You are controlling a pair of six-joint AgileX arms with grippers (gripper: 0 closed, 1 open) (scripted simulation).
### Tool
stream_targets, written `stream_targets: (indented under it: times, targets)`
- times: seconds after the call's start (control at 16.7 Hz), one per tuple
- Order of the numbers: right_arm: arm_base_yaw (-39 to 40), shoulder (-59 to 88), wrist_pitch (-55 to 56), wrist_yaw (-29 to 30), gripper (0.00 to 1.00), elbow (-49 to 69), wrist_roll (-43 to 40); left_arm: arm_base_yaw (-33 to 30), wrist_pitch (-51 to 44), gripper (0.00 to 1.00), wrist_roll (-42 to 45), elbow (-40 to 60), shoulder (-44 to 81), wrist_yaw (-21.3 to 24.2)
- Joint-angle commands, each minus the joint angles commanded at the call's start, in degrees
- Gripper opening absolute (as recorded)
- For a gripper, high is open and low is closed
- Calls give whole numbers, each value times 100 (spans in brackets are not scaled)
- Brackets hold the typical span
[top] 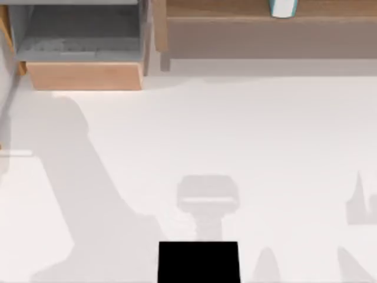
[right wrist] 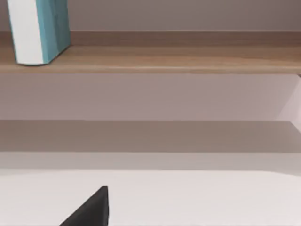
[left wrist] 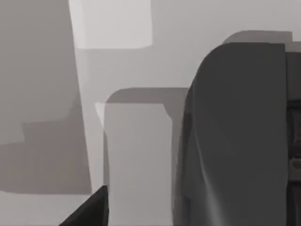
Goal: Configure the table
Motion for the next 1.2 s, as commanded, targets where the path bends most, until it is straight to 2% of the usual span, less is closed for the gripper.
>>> stream_targets:
  times: [0.3,1.08,1.2]
  targets:
    - [0,0,0,0,100,0,0,-12,23,100,-4,-21,33,-1]
    - [0,0,0,0,100,0,0,-12,23,2,-4,-21,33,-1]
    - [0,0,0,0,100,0,0,-12,23,0,-4,-21,33,-1]
